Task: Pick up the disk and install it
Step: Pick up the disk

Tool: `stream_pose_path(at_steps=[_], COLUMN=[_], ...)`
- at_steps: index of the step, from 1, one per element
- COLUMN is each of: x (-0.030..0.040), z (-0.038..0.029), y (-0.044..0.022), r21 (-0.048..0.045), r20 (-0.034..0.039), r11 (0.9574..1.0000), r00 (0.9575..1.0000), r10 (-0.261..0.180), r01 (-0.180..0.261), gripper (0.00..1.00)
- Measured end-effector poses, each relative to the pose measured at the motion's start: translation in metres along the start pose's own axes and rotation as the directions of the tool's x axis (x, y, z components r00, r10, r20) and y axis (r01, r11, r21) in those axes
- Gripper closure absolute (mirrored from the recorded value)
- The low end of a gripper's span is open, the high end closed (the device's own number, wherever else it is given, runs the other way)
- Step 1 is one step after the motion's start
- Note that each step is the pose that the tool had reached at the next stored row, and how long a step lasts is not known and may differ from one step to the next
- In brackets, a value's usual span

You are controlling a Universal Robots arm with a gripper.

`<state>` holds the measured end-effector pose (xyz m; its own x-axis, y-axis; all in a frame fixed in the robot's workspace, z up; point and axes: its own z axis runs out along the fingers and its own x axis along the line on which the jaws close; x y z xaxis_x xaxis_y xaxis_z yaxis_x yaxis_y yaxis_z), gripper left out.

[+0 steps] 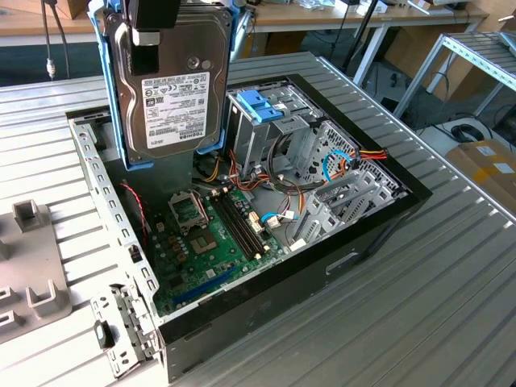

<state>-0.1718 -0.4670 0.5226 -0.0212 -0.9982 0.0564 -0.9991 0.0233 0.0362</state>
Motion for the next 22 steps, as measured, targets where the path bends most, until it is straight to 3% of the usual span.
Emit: stream_pose_path(at_steps=[22], x=[0.0097], z=[0.0006], y=[-0.0003], r21=[0.0000], r20=[0.0000], r11=[1.0000], r00=[1.0000], r10=[0.000], r01=[0.000], gripper=[0.63])
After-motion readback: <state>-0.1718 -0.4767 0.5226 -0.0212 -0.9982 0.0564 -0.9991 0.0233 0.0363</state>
